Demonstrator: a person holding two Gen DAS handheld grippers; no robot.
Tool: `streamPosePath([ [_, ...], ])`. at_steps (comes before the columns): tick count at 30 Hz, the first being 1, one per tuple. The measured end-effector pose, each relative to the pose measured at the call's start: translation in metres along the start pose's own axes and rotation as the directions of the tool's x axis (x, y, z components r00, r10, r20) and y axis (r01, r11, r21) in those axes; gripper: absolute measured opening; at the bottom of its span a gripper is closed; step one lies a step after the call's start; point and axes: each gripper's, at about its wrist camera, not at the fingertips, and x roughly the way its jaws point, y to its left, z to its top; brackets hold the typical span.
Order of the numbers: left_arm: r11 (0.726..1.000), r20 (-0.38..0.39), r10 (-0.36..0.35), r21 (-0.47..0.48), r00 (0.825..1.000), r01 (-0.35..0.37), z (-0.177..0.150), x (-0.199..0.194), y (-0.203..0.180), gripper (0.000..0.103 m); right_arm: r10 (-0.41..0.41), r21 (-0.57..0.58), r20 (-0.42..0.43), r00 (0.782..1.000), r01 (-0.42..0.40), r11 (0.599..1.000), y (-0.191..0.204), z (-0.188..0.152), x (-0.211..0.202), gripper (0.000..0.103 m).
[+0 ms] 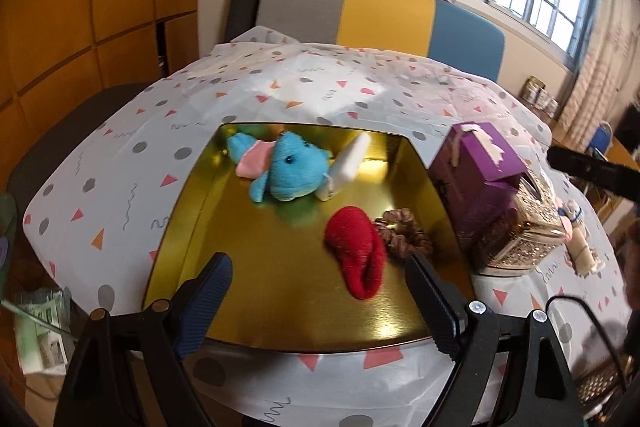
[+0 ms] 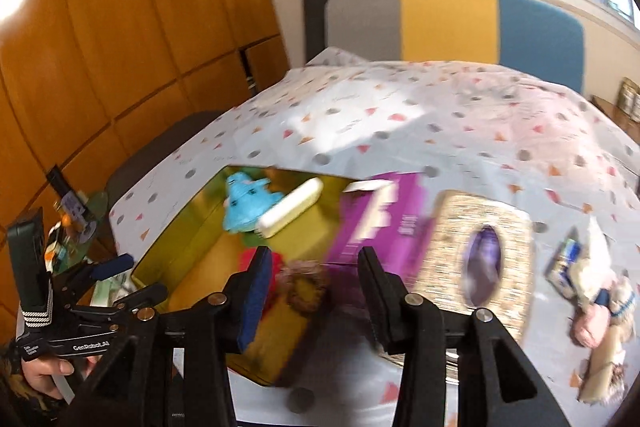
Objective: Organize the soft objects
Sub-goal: 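Withdraw both tools from the gold tray toward the pile of soft items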
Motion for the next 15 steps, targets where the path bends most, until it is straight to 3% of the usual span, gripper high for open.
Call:
streamPosePath([
  [7,0.998,-0.001,-0.030,0.057,1.000,0.030,0.001,-0.003,-0.023,0.089,-0.133,0.113,0.047,0.990,0.127,0.985,-0.062,-0.012,-0.038,0.045],
  [15,0.991,-0.005,-0.074,0.115,0.997,0.074,0.007,-0.006,-0.049,0.089,-0.323,0.308,0.048,0.945,0.294,0.905,-0.146,-0.035,-0.074,0.045],
])
